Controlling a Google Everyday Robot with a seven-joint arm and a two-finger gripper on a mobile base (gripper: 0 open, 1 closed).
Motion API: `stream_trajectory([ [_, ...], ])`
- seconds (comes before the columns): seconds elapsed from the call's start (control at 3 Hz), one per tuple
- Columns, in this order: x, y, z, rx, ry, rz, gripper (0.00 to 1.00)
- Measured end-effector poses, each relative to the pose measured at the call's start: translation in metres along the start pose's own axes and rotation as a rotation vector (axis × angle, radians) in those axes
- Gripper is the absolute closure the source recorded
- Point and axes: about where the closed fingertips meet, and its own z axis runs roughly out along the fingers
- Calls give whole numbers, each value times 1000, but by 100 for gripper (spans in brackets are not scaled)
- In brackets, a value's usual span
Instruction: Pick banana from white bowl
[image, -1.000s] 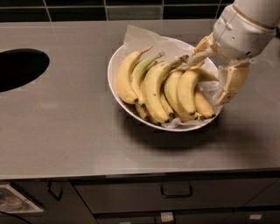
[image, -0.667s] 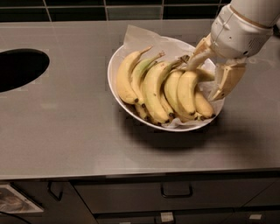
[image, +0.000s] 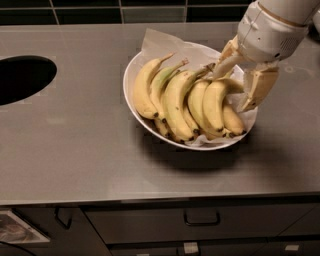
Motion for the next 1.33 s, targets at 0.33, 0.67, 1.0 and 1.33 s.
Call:
stream_trajectory([
  [0.33,-3,-9,-3,8,12,-13,36],
  [0.67,-6,-16,-7,18,21,-26,36],
  [1.0,-5,-17,-7,20,20,-26,36],
  [1.33,-2,-14,-5,17,15,-17,36],
])
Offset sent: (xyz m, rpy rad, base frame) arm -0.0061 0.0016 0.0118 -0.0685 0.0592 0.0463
